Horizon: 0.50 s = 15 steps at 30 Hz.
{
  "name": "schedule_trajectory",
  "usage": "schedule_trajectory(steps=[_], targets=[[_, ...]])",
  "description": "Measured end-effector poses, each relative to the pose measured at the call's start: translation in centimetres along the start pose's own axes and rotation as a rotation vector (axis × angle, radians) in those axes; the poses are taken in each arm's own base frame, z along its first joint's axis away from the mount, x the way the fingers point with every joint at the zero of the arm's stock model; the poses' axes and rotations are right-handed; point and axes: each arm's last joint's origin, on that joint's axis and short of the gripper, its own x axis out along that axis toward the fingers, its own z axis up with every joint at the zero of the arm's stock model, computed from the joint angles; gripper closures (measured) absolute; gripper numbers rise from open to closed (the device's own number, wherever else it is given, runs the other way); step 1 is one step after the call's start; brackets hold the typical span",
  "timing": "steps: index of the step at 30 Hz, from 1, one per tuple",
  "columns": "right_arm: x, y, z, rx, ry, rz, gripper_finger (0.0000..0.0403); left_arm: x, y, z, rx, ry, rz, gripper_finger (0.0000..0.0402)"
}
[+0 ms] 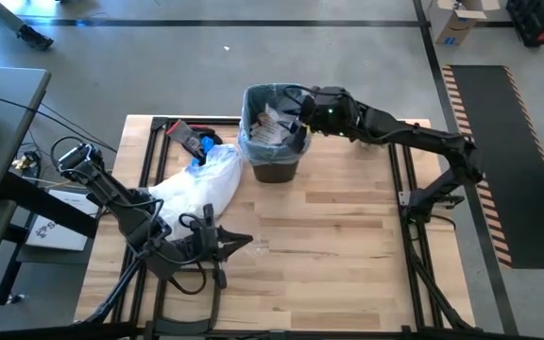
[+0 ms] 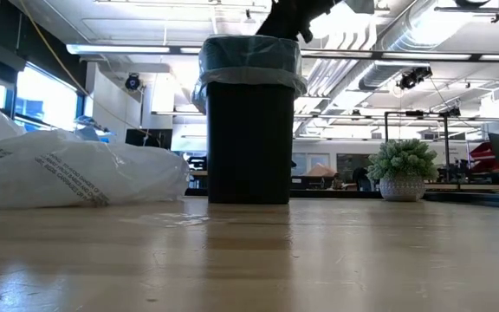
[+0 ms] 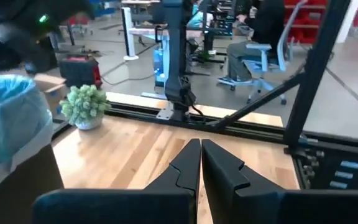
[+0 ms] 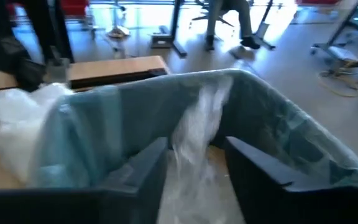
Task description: Place trash/remove bag and relplace
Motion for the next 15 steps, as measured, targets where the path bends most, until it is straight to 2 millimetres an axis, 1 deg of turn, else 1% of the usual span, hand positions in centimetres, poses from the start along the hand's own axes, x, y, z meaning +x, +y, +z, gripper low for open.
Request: schedule_trajectory(steps=[2,4,6,8,10,13,15], targets=[[-0.8,0.1,0.2,0.002,-0.003,0.051,0.0203,0.2,0.2,-0.1,-0.044,0.006,0.017,0.0398],[-1.8,0.8,0.4,0.015,0.001,0.108,0.0177,0.5,0.6,-0.4,-0.071,0.035,0.028,0.0388],[-3.0,2.0,0.5,-0.003,0.022,0.165,0.0159,0.9,1.0,-1.0,-0.102,0.09,0.025,0.0373],[-4.4,3.8,0.6,-0.046,0.032,0.225,0.0151,1.5,1.7,-1.8,-0.142,0.182,0.016,0.0354],[-5.8,5.9,0.6,-0.098,0.043,0.297,0.0149,2.5,2.4,-3.0,-0.142,0.289,0.02,0.0334],[-7.7,9.4,0.3,-0.173,0.065,0.387,0.0149,4.3,2.9,-5.2,-0.059,0.45,0.019,0.0304],[-8.9,11.5,-0.3,-0.217,0.102,0.404,0.0148,5.7,3.0,-6.6,-0.01,0.555,-0.02,0.0287]])
